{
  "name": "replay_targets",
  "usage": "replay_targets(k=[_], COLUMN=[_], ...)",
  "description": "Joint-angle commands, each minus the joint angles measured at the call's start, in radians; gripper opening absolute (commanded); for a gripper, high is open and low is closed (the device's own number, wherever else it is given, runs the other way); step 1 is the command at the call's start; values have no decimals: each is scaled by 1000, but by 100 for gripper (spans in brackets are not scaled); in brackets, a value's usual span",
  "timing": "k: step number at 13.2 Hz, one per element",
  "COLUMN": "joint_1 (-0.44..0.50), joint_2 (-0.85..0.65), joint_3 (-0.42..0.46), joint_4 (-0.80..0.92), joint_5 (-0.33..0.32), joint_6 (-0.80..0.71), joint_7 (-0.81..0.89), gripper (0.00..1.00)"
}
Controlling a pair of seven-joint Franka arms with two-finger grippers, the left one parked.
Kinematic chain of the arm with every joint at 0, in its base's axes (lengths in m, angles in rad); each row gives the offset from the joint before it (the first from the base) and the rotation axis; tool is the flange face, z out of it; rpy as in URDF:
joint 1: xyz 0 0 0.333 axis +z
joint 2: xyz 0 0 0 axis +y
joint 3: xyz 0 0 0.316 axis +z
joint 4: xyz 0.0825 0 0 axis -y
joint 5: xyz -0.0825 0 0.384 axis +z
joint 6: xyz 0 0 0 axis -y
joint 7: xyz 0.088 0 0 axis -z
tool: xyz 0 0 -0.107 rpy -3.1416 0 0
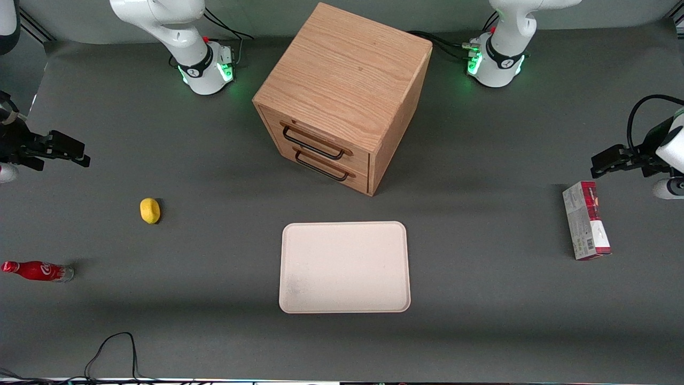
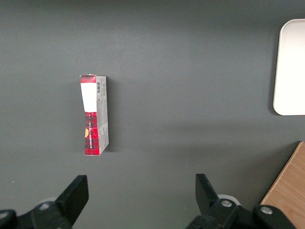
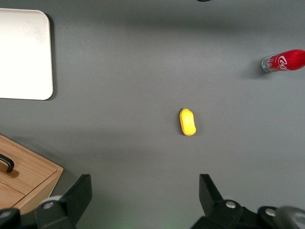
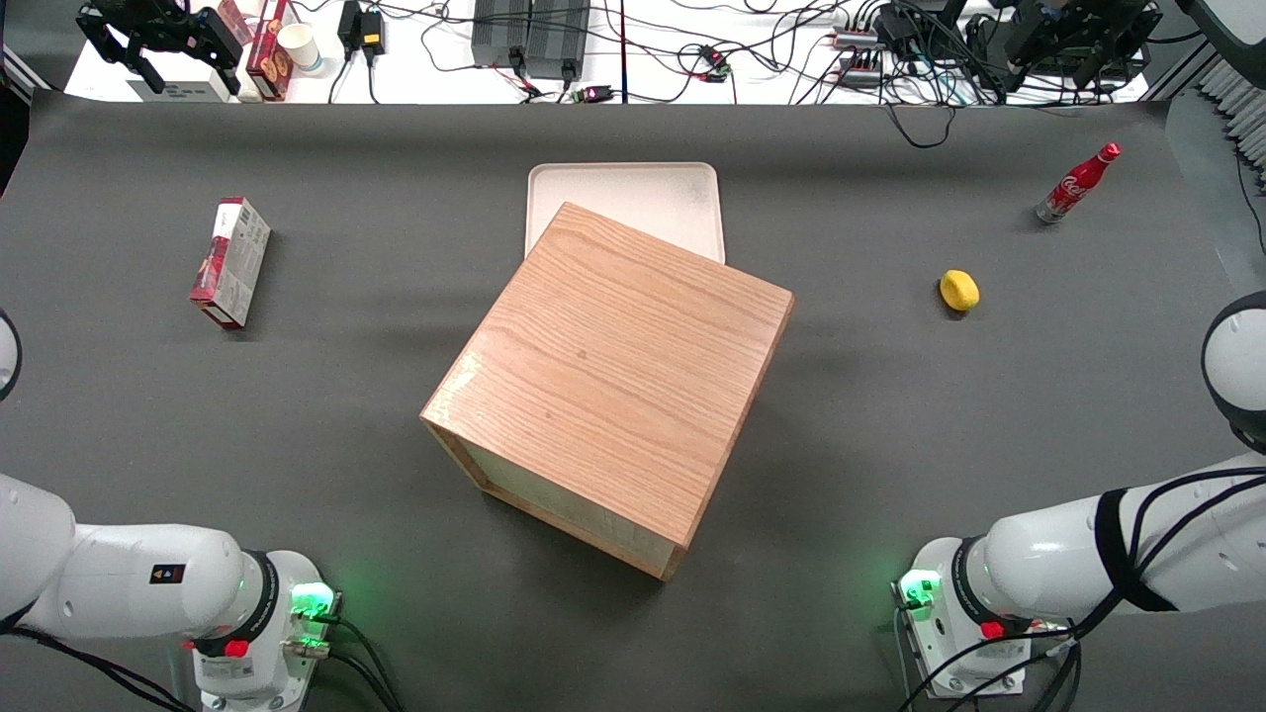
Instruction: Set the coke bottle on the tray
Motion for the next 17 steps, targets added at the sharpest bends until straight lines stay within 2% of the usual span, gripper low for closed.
replay_targets(k=[1,5,9,11,15,16,17], joint_1=[0,-12,-18,-31,-136,-170,-216], joint_2=[-19,-19,53,134,312,336,355], joint_3=[2,-4,-99,-130,-133,-130,-130], joint_4=[-14,-3,73,162,383,414,446], joint_5=[-13,-13,-4,-3,0,35,101], joint_6=[-5,-5,0,1,-15,-22,-20], joint_7=[1,1,-18,-24,-111,-111,-111], gripper=[100,100,100,100,100,100,100])
